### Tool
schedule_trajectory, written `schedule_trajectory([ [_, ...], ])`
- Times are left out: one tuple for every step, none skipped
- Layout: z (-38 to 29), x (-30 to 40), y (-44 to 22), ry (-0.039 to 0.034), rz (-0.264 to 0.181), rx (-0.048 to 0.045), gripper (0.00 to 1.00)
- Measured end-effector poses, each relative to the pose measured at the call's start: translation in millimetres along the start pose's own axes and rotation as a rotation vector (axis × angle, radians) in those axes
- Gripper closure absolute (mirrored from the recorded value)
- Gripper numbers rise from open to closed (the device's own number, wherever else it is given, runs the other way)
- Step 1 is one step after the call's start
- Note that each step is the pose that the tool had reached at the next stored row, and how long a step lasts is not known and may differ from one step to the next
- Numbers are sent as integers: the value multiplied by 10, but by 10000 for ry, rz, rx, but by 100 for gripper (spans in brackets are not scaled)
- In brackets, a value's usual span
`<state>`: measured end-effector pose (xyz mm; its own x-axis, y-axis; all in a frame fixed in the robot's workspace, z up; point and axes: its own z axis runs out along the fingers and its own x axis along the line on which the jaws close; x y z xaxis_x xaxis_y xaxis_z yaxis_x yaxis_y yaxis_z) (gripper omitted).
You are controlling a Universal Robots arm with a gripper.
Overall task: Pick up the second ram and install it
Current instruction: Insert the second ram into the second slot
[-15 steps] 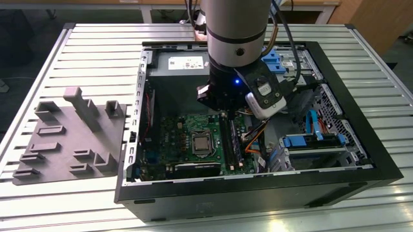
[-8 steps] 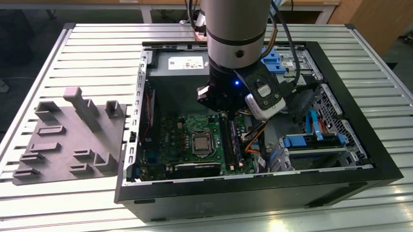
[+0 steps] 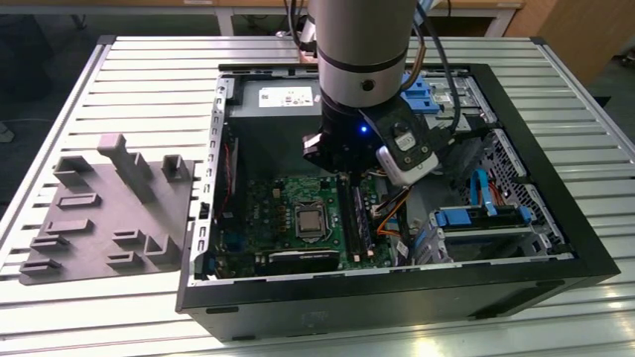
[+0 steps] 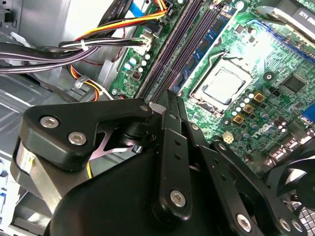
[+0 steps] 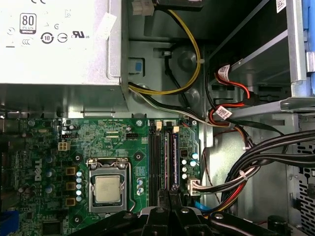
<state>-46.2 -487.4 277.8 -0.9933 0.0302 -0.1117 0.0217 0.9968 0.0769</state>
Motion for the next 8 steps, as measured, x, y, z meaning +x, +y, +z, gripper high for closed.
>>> schedule_trajectory([
  [4,0,0,0,0,0,88],
  [7,1,-1,0,0,0,88],
  [11,1,-1,0,0,0,88],
  [15,2,-1,0,0,1,88],
  [18,2,-1,0,0,1,88],
  [22,3,-2,0,0,0,88],
  [26,3,-2,0,0,1,88],
  [29,3,-2,0,0,1,88],
])
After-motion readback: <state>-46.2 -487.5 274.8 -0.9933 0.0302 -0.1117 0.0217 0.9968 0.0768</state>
